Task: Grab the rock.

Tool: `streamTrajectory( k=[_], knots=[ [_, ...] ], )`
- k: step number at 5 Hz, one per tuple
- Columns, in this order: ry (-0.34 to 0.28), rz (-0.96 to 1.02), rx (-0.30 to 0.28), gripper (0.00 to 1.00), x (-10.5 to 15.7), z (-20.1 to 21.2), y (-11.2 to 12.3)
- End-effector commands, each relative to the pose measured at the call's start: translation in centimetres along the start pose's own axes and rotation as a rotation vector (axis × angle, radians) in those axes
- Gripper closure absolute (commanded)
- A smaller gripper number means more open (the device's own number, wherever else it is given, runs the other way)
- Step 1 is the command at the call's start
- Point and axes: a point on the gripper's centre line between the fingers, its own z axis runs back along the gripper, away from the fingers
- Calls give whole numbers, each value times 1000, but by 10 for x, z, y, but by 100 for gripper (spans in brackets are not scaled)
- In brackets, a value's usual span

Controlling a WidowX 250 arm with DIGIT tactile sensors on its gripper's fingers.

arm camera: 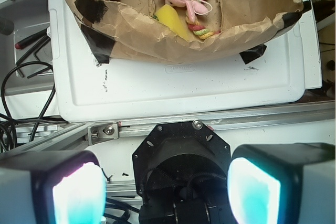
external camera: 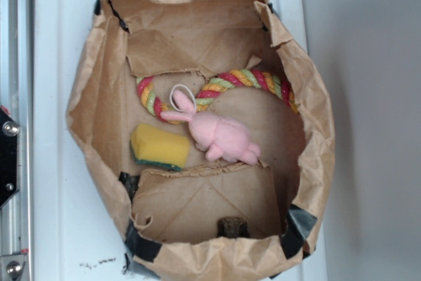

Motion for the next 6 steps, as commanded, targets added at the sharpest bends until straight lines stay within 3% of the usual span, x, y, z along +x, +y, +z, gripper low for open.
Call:
streamTrajectory(
  k=[1,3,6],
  knots=[
    [0,0,0,0,0,0,0],
    [-42,78,3,0,56,-5,-8],
    [-164,153,-85,0,127,-11,1]
  ],
)
